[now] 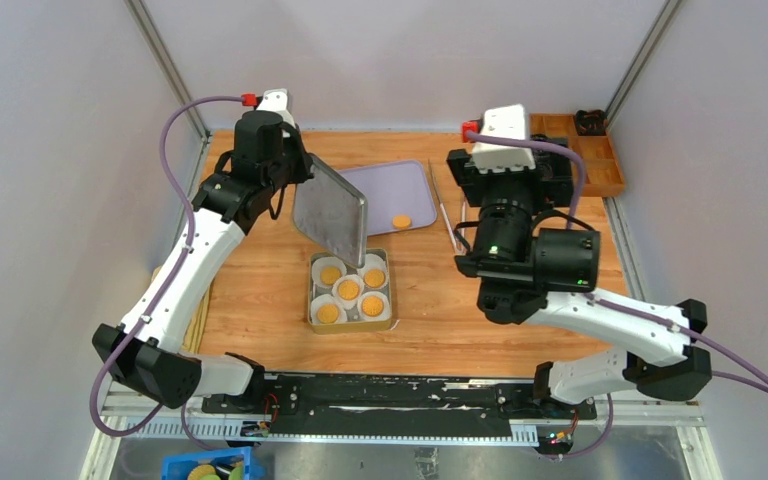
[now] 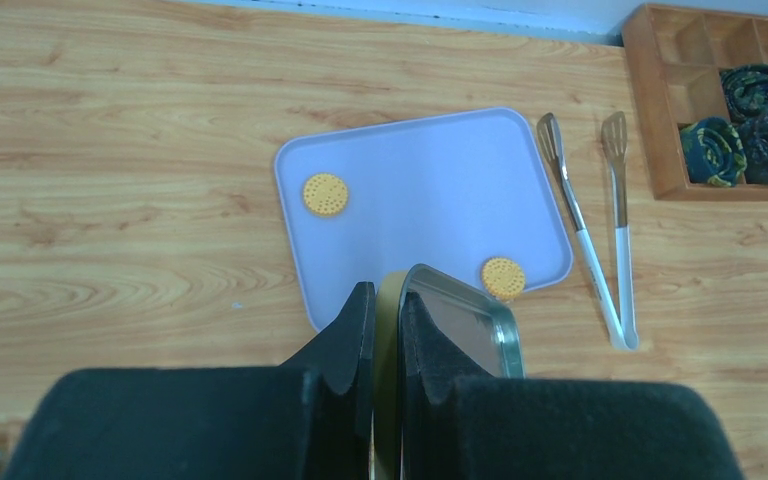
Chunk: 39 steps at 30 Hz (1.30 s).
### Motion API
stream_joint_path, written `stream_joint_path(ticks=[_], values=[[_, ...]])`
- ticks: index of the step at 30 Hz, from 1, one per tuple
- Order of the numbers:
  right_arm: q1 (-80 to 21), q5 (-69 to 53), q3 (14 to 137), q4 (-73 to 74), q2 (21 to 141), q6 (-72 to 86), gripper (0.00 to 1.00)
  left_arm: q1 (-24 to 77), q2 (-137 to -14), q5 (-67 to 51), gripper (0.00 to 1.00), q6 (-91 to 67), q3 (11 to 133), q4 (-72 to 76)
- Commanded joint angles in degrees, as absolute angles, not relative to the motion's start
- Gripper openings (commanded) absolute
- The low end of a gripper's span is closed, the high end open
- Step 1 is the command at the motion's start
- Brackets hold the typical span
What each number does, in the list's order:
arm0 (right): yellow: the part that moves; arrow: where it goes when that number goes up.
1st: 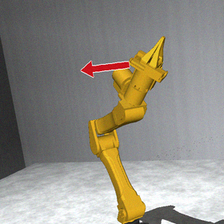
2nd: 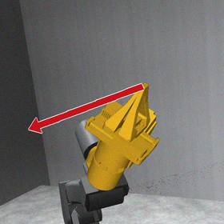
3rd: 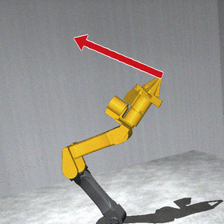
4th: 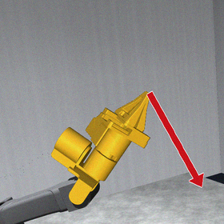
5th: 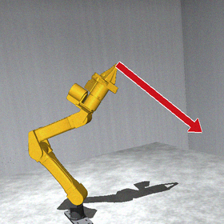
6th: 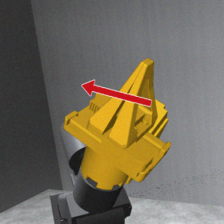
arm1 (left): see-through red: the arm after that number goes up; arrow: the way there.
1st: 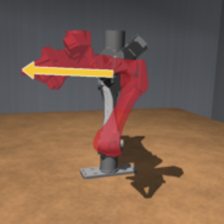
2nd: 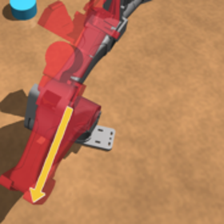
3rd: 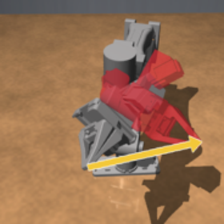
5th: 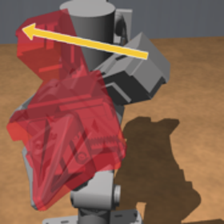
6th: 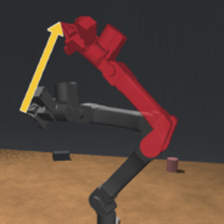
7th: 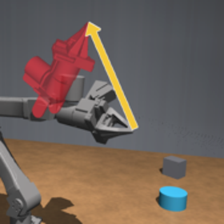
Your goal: Pack the cookies
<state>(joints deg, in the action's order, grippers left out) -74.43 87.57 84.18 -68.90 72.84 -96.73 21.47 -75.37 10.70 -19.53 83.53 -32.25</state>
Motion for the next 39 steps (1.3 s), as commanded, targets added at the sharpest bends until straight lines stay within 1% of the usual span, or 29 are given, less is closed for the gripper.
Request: stream_joint_path(ticks=[1,3,9,12,15,17,19,20,21,23,24,27,30,31,32,33,34,35,36,38,39], values=[[-75.2,97.4,84.2,-75.3,75.6,-99.4,0.94,21.7,-74.7,10.7,0.01,-20.2,83.0,-31.0],[-75.2,97.4,85.9,-81.2,76.2,-103.3,0.94,21.7,-74.6,10.8,0.01,-20.1,82.8,-30.9],[-75.0,97.3,88.1,-81.8,76.0,-103.1,0.92,21.7,-74.8,9.7,0.01,-20.6,82.8,-30.2],[-75.1,97.3,91.3,-81.8,80.4,-107.1,0.93,21.7,-75.0,9.0,0.01,-20.8,83.1,-30.2],[-75.3,97.3,97.7,-82.7,85.8,-109.1,0.94,21.7,-74.4,9.0,0.01,-20.8,82.5,-29.6],[-76.1,97.2,104.8,-89.1,89.7,-116.9,0.95,21.7,-74.1,9.1,0.01,-20.7,82.1,-29.3],[-78.2,97.3,114.2,-89.9,92.7,-120.3,0.96,21.7,-73.9,8.8,0.01,-20.5,82.2,-29.1],[-80.0,97.2,120.9,-89.2,94.6,-121.4,0.96,21.7,-74.0,8.7,0.01,-20.5,82.4,-29.2],[-82.3,97.2,131.1,-87.3,97.1,-122.1,0.96,21.7,-74.1,8.6,0.01,-20.5,82.5,-29.1],[-87.1,97.1,145.6,-77.2,102.3,-119.2,0.97,21.7,-74.3,8.0,0.01,-20.7,82.9,-28.7],[-90.2,96.4,148.1,-71.3,103.2,-113.7,0.98,21.7,-74.4,7.5,0.01,-20.8,83.0,-28.5],[-100.6,93.9,142.9,-59.0,98.3,-99.5,1.00,21.7,-74.4,6.4,0.01,-21.1,82.9,-27.6],[-112.1,91.1,134.6,-58.1,89.1,-87.8,1.00,21.7,-74.5,5.6,0.01,-21.5,82.3,-26.7],[-117.6,89.1,130.6,-58.1,85.0,-84.0,1.00,21.7,-74.5,5.3,0.01,-21.7,82.2,-26.4],[-123.1,87.2,125.2,-56.8,78.4,-77.6,1.00,21.7,-74.5,5.0,0.01,-21.7,81.9,-26.0],[-128.0,85.3,119.4,-50.2,71.9,-66.6,1.00,21.7,-74.4,4.7,0.01,-21.8,81.6,-25.7],[-132.6,82.9,114.4,-34.8,65.2,-48.9,1.00,21.8,-74.5,4.5,0.01,-21.9,81.3,-25.5],[-135.3,74.0,112.5,-7.4,59.2,-22.1,1.00,21.7,-74.5,4.5,0.01,-21.9,81.2,-25.4],[-135.8,67.7,111.1,7.2,53.7,-2.0,1.00,21.8,-74.5,4.5,0.01,-21.7,81.1,-25.4],[-135.9,62.4,101.2,1.6,45.4,5.4,1.00,21.8,-74.2,5.0,0.01,-21.3,81.0,-25.4],[-136.0,64.0,98.9,2.9,43.3,9.6,1.00,21.8,-74.0,5.5,0.01,-21.0,80.8,-25.4]])
